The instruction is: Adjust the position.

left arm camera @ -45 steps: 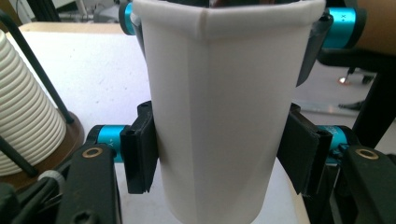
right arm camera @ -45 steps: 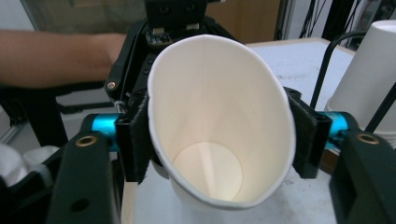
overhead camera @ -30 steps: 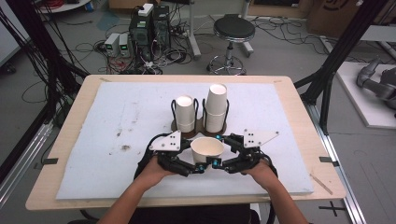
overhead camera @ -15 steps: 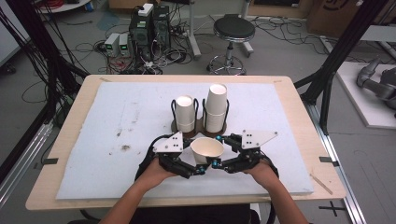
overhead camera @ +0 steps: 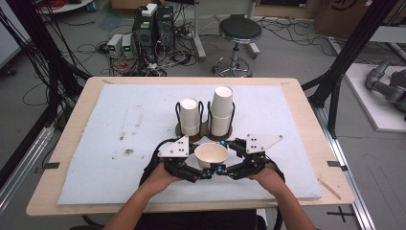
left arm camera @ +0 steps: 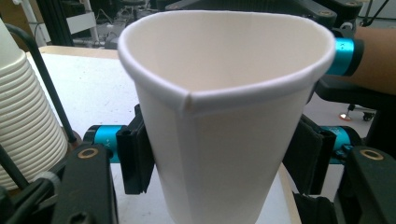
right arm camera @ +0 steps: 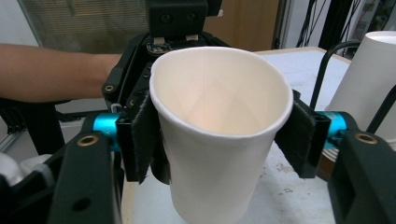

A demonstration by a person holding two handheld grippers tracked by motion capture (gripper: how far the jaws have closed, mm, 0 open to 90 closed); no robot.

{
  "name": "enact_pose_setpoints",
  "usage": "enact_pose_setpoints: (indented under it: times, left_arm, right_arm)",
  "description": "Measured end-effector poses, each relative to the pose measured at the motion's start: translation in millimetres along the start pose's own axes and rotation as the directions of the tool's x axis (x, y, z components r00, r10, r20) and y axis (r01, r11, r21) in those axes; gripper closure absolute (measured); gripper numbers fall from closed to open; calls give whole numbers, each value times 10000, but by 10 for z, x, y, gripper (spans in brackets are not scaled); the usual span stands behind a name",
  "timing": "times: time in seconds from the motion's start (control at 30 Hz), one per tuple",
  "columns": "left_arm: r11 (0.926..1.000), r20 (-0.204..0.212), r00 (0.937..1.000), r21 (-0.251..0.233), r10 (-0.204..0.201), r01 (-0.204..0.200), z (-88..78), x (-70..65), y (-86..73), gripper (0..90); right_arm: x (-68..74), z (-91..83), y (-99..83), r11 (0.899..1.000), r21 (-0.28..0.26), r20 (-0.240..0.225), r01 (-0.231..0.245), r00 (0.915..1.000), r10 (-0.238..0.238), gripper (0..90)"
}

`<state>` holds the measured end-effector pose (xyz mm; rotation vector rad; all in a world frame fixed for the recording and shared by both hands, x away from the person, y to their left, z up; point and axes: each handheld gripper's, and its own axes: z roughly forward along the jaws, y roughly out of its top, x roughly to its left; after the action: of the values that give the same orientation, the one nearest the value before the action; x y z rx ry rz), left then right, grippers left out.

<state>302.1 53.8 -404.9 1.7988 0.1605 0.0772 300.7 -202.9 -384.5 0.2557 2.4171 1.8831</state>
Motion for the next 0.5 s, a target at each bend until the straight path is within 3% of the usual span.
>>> enact_pose_setpoints:
  times: [0.1,0.23,0.5]
  left_arm:
    - [10000,-70,9999,-39,-91,91,-8,13,-5,350]
    - [9998,-161,9997,-81,-182,181,-37,25,-12,356]
    - [9995,-845,9959,-78,-323,318,-148,75,-30,360]
  right_arm:
    - [2,-5,3,9998,-141,50,-134,9999,135,278]
    - [-3,-37,6,9997,-212,136,-96,9999,99,267]
    - [-38,-160,4,9992,-344,555,-191,9982,210,260]
